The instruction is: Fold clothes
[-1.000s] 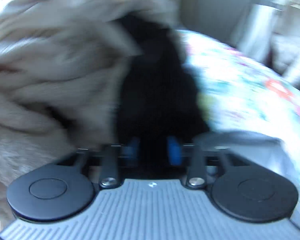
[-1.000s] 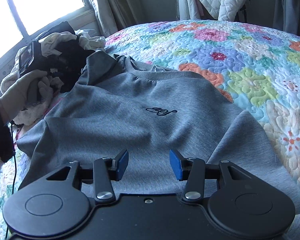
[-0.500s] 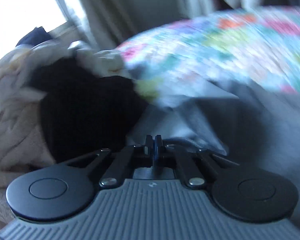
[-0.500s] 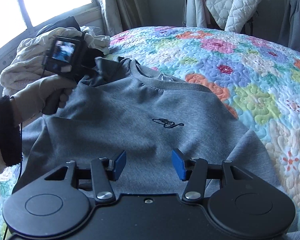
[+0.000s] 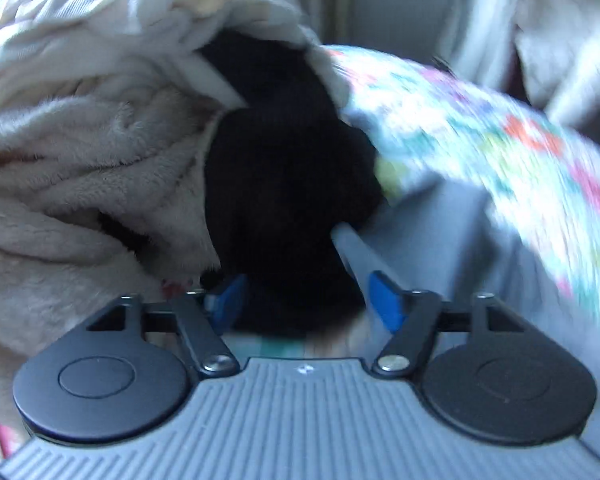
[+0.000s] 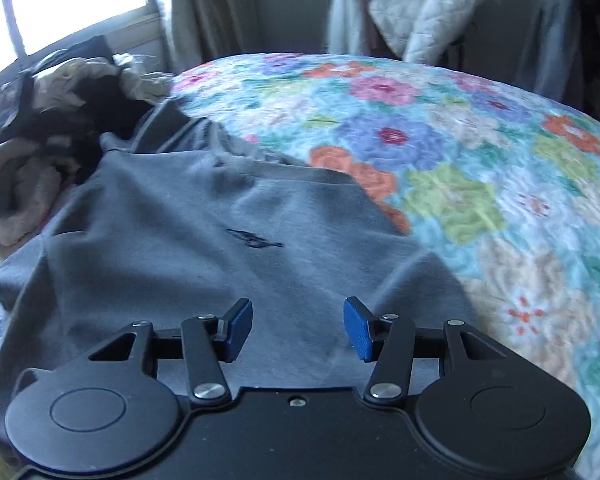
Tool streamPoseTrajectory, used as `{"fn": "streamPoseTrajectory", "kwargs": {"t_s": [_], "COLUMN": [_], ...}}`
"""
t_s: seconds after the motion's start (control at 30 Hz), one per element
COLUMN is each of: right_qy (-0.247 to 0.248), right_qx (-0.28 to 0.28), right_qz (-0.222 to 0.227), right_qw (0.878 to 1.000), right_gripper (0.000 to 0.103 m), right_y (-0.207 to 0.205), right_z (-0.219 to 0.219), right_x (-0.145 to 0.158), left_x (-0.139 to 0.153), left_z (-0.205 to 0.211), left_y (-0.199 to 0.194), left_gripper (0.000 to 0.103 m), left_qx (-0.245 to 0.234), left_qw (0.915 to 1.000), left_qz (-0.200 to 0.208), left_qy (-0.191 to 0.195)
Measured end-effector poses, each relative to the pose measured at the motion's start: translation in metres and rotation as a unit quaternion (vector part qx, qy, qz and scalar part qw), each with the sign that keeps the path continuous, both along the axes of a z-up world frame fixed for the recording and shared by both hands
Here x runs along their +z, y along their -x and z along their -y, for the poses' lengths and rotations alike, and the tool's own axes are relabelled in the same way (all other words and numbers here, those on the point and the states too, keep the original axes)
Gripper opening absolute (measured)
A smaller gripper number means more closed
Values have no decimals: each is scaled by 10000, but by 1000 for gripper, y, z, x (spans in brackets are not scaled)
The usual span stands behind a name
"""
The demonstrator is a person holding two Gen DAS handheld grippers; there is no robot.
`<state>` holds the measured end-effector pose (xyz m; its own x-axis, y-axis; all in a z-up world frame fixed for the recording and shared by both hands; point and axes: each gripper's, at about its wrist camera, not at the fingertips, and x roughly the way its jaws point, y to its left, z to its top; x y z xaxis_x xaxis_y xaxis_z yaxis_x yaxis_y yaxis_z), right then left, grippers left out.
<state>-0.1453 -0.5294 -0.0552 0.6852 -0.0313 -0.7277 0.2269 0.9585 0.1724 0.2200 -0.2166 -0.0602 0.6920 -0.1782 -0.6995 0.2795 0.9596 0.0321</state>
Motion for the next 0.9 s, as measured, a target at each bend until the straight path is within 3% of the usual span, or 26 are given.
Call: {"fn": "streamPoseTrajectory", "kwargs": {"t_s": [0.07, 0.13, 0.23, 0.3, 0.37, 0.47, 0.53, 0.6, 0.63, 0.7, 0.73, 0.77, 0.8, 0.9], "right_qy": [-242, -484, -846, -1143, -1482, -1436, -1405, -1439, -1545, -1979, -2195, -2409, -2621, -3247], "right_qx": [19, 39, 68, 220, 921, 2161, 2703, 2772, 2720, 2526, 2427, 2326, 2223, 1907], "right_qz": [-29, -58, -102, -166, -396, -632, -649, -526, -450, -269, -178, -88, 3, 275], "right_qw": [9997, 9988, 9963, 9931, 9839, 9637, 9503, 9485, 9488, 9467, 9448, 9422, 9391, 9260], "right_gripper": [56, 56, 57, 57, 57, 57, 57, 61, 72, 75, 61, 33, 18, 16], "right_y": [13, 27, 47, 56, 48, 34, 24, 11, 6, 7, 7, 7, 8, 9], "right_z": [0, 0, 0, -3, -35, -104, -140, -165, -170, -161, -157, -153, -149, -136], "right_x": [0, 0, 0, -3, -16, -33, -41, -50, -52, -49, -47, -46, -44, -39], "left_x": [-3, -7, -12, -14, -13, -12, -9, -5, -5, -8, -9, -8, -7, 0], "left_z": [-1, -7, -27, -49, -72, -106, -123, -136, -141, -144, -147, -151, -154, -156], "left_y": [38, 73, 121, 145, 166, 196, 216, 236, 246, 260, 267, 274, 280, 296], "left_gripper": [73, 74, 74, 74, 74, 74, 74, 75, 75, 78, 79, 79, 79, 79], "left_qx": [-476, -923, -1386, -1419, -1278, -945, -789, -670, -620, -519, -450, -371, -309, -325], "left_qw": [9978, 9923, 9849, 9836, 9863, 9906, 9904, 9904, 9906, 9918, 9924, 9929, 9933, 9956], "left_qz": [85, -76, -430, -674, -786, -922, -1109, -1208, -1221, -1162, -1136, -1120, -1094, -821], "left_qy": [-460, -818, -947, -887, -691, -355, -223, -109, -70, -80, -117, -167, -215, -316]}}
